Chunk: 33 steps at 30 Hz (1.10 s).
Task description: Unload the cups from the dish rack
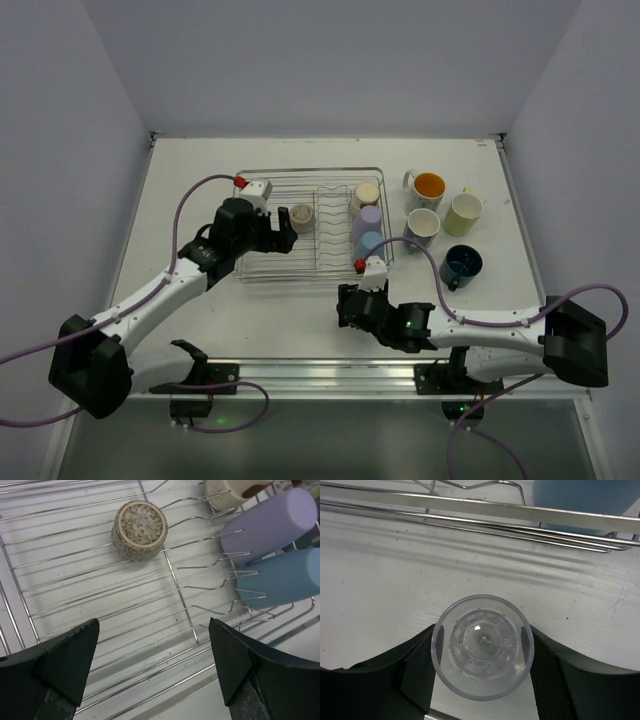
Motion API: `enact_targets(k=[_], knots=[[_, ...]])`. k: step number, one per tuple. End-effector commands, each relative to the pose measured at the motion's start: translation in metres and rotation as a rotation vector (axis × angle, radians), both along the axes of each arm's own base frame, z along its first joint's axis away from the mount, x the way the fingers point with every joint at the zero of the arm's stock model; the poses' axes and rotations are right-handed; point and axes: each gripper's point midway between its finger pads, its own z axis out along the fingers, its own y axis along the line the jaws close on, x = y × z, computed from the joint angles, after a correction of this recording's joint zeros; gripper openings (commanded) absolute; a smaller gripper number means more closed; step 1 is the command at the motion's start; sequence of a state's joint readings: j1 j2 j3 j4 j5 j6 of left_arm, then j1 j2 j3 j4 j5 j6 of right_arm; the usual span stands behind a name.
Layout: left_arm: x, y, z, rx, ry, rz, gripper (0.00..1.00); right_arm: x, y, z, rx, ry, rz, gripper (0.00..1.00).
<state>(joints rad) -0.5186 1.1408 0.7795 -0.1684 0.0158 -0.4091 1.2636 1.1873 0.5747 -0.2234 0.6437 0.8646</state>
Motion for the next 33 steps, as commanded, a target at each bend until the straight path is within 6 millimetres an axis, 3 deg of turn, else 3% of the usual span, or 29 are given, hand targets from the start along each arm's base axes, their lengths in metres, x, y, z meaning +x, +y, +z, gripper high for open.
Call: enact_targets(k=[1, 10, 15, 20, 25, 33], knots=[[0.034, -0.005, 0.015, -0.005, -0.072, 0.077, 0.93, 0.011, 0.001, 0.007, 0.081, -0.059, -0.103, 0.36], [0.068, -0.014, -0.007, 0.047, -0.054, 0.111, 0.91, 0.002, -0.008, -0.009, -0.017, -0.072, -0.140, 0.43], [0.085, -0.019, -0.009, 0.051, -0.073, 0.125, 0.91, 0.000, -0.007, -0.008, -0.028, -0.076, -0.144, 0.60], [0.098, -0.028, -0.016, 0.066, -0.065, 0.111, 0.92, -0.001, -0.009, 0.001, 0.000, -0.081, -0.137, 0.68], [0.108, -0.034, -0.035, 0.093, -0.033, 0.102, 0.92, -0.003, -0.013, 0.016, 0.037, -0.088, -0.123, 0.84], [0.120, -0.038, -0.048, 0.117, -0.018, 0.109, 0.93, -0.008, -0.015, 0.038, 0.115, -0.091, -0.088, 0.91]])
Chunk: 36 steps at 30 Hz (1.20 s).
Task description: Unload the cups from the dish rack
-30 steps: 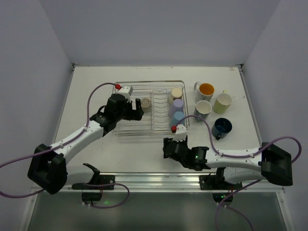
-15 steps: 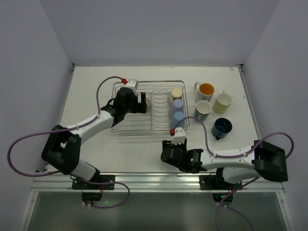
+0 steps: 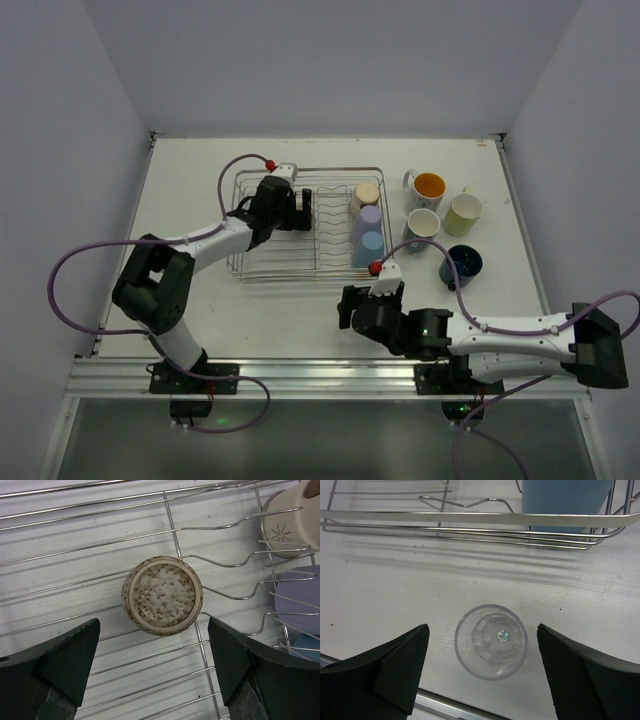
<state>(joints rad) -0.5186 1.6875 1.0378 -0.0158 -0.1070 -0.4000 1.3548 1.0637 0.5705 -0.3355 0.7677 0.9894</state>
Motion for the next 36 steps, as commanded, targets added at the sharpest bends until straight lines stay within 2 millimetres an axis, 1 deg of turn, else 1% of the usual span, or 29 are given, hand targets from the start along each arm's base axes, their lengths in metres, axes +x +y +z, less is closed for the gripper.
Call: enact_targets(k=[1, 3, 5, 6, 8, 9, 11, 12, 17, 18, 20, 21, 22, 23, 24, 25, 26, 27, 28, 29, 30, 31, 32, 33, 34, 35, 36], knots=[[0.025, -0.010, 0.027, -0.013, -0.103, 0.003, 0.92, 0.003, -0.003, 0.020, 0.063, -0.043, -0.021, 0.91], [0.027, -0.011, 0.021, -0.003, -0.094, 0.000, 0.92, 0.002, -0.003, 0.026, 0.077, -0.049, -0.005, 0.91], [0.030, -0.011, 0.020, 0.005, -0.096, -0.002, 0.91, 0.000, -0.004, 0.035, 0.107, -0.058, 0.002, 0.91], [0.031, -0.011, 0.013, 0.015, -0.085, -0.001, 0.91, 0.000, -0.005, 0.037, 0.113, -0.060, 0.007, 0.91], [0.035, -0.012, 0.011, 0.025, -0.085, -0.001, 0.89, 0.000, -0.006, 0.044, 0.138, -0.067, 0.009, 0.91], [0.036, -0.012, 0.004, 0.037, -0.073, -0.001, 0.89, -0.001, -0.007, 0.046, 0.139, -0.071, 0.012, 0.91], [0.039, -0.013, 0.002, 0.041, -0.072, -0.002, 0.87, 0.000, -0.008, 0.051, 0.153, -0.077, 0.010, 0.91], [0.039, -0.013, -0.004, 0.049, -0.059, -0.002, 0.86, 0.000, -0.009, 0.054, 0.158, -0.079, 0.011, 0.91], [0.044, -0.013, -0.005, 0.054, -0.064, 0.007, 0.78, -0.001, -0.006, 0.064, 0.176, -0.094, 0.029, 0.91], [0.045, -0.013, -0.006, 0.059, -0.066, 0.009, 0.70, 0.000, -0.005, 0.066, 0.177, -0.096, 0.034, 0.91], [0.045, -0.012, -0.001, 0.058, -0.074, 0.013, 0.61, -0.001, -0.001, 0.068, 0.180, -0.094, 0.045, 0.91], [0.045, -0.010, -0.002, 0.063, -0.072, 0.020, 0.50, -0.001, 0.001, 0.070, 0.184, -0.098, 0.051, 0.91], [0.044, -0.009, 0.001, 0.062, -0.077, 0.023, 0.45, -0.001, 0.003, 0.072, 0.190, -0.101, 0.055, 0.91], [0.044, -0.008, 0.010, 0.054, -0.093, 0.028, 0.41, -0.002, 0.005, 0.074, 0.200, -0.100, 0.067, 0.91], [0.043, -0.006, 0.015, 0.052, -0.103, 0.036, 0.35, -0.002, 0.009, 0.079, 0.218, -0.110, 0.079, 0.92], [0.039, -0.004, 0.017, 0.047, -0.103, 0.041, 0.33, -0.002, 0.012, 0.084, 0.233, -0.116, 0.091, 0.92], [0.037, -0.004, 0.032, 0.027, -0.130, 0.045, 0.30, -0.004, 0.016, 0.089, 0.250, -0.119, 0.111, 0.92], [0.033, -0.002, 0.035, 0.012, -0.132, 0.050, 0.27, -0.006, 0.024, 0.098, 0.281, -0.136, 0.148, 0.92], [0.030, -0.002, 0.041, -0.005, -0.143, 0.051, 0.26, -0.006, 0.029, 0.104, 0.297, -0.146, 0.167, 0.92], [0.026, -0.001, 0.061, -0.037, -0.175, 0.050, 0.25, -0.007, 0.033, 0.113, 0.317, -0.156, 0.183, 0.91], [0.019, -0.002, 0.063, -0.067, -0.171, 0.046, 0.22, -0.007, 0.039, 0.123, 0.337, -0.180, 0.206, 0.91], [0.015, -0.003, 0.071, -0.092, -0.177, 0.040, 0.21, -0.007, 0.043, 0.129, 0.346, -0.191, 0.217, 0.89], [0.009, -0.002, 0.091, -0.133, -0.206, 0.036, 0.20, -0.006, 0.048, 0.136, 0.355, -0.204, 0.228, 0.86], [0.001, -0.008, 0.100, -0.178, -0.210, 0.004, 0.19, -0.005, 0.053, 0.147, 0.366, -0.239, 0.249, 0.84], [-0.008, -0.010, 0.100, -0.216, -0.192, -0.005, 0.19, -0.007, 0.059, 0.155, 0.383, -0.259, 0.279, 0.81], [-0.017, -0.010, 0.120, -0.265, -0.222, -0.020, 0.18, -0.007, 0.064, 0.161, 0.391, -0.284, 0.304, 0.78], [-0.030, -0.015, 0.121, -0.310, -0.201, -0.066, 0.17, -0.006, 0.070, 0.176, 0.412, -0.346, 0.341, 0.72]])
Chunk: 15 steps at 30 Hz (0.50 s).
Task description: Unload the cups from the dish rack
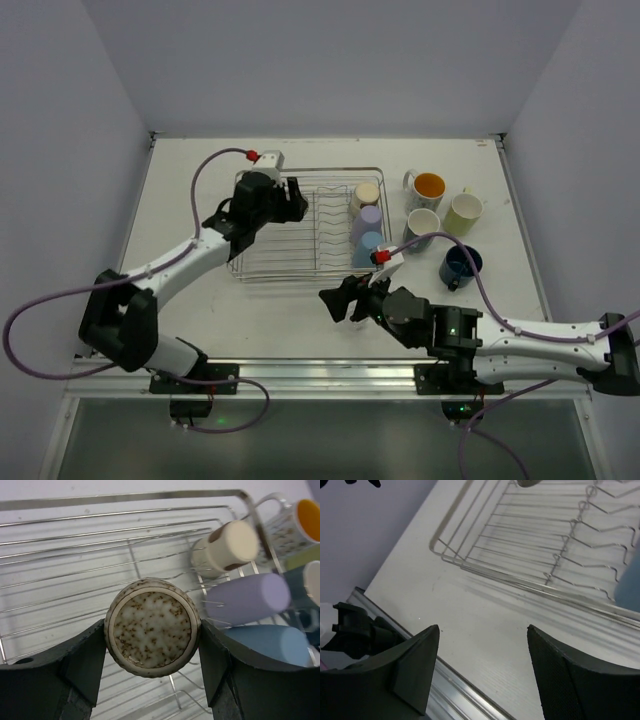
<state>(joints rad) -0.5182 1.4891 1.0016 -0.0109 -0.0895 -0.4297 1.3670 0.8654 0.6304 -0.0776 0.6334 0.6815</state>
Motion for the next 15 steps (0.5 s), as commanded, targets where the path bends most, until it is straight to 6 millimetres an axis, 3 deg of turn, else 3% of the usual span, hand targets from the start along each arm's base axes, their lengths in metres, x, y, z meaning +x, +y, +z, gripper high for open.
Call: enact_targets(k=[1, 2, 3, 5, 7, 8, 11, 15], knots=[[-0.027, -0.019, 0.056, -0.250, -0.063, -0.091, 0.17, -0.004, 0.033, 0.071, 0.164, -0.175, 0.140, 0.69], [-0.039, -0.019, 0.076, -0.304, -0.090, -0.119, 0.17, -0.006, 0.036, 0.076, 0.179, -0.195, 0.168, 0.65], [-0.051, -0.022, 0.078, -0.371, -0.063, -0.162, 0.16, -0.005, 0.039, 0.091, 0.216, -0.242, 0.192, 0.61], [-0.070, -0.020, 0.102, -0.462, -0.093, -0.214, 0.15, -0.011, 0.045, 0.102, 0.255, -0.256, 0.269, 0.54], [-0.089, -0.020, 0.110, -0.552, -0.085, -0.279, 0.15, -0.003, 0.044, 0.111, 0.297, -0.245, 0.284, 0.46], [-0.099, -0.016, 0.125, -0.585, -0.119, -0.298, 0.15, -0.004, 0.045, 0.115, 0.323, -0.244, 0.318, 0.45], [-0.123, -0.012, 0.138, -0.692, -0.114, -0.344, 0.13, 0.002, 0.047, 0.128, 0.348, -0.271, 0.338, 0.45], [-0.148, -0.013, 0.142, -0.849, -0.031, -0.374, 0.11, 0.007, 0.058, 0.125, 0.265, -0.333, 0.401, 0.51]])
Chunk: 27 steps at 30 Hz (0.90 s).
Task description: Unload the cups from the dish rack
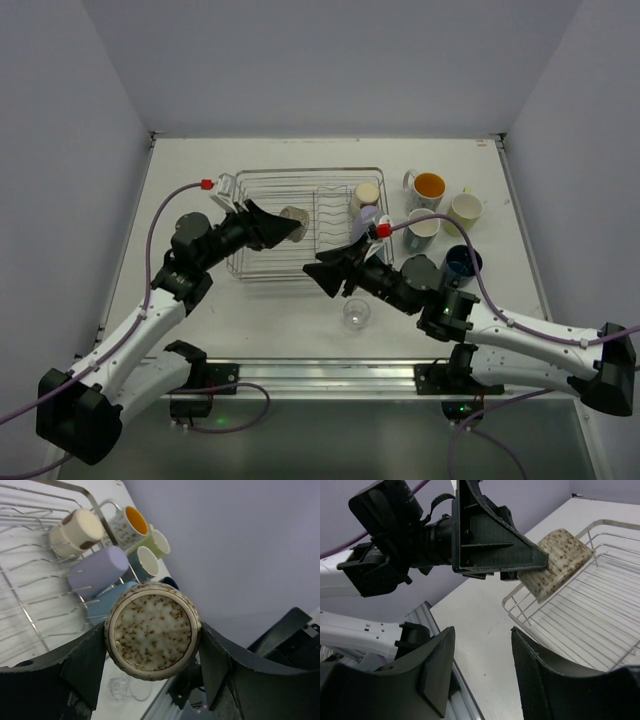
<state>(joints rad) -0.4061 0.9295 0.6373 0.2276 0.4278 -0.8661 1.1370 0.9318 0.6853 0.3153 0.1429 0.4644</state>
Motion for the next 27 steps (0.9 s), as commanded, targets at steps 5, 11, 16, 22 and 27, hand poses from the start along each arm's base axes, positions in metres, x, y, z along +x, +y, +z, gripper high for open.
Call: enact_targets(k=[5, 11, 16, 22, 27], knots=[[-0.046, -0.007, 0.053, -0.296, 0.029, -0.157, 0.10, 0.000, 0.021, 0.034, 0.003, -0.160, 0.096, 0.54], [-0.060, -0.001, 0.069, -0.331, 0.014, -0.157, 0.09, 0.004, 0.025, 0.032, 0.024, -0.143, 0.092, 0.55], [-0.065, -0.002, 0.058, -0.338, 0.051, -0.177, 0.09, 0.007, 0.031, 0.044, 0.052, -0.178, 0.095, 0.57], [-0.072, 0.000, 0.058, -0.350, 0.056, -0.191, 0.08, 0.012, 0.040, 0.060, 0.093, -0.218, 0.090, 0.57], [-0.074, 0.000, 0.056, -0.354, 0.065, -0.196, 0.08, 0.015, 0.050, 0.061, 0.107, -0.220, 0.099, 0.56]])
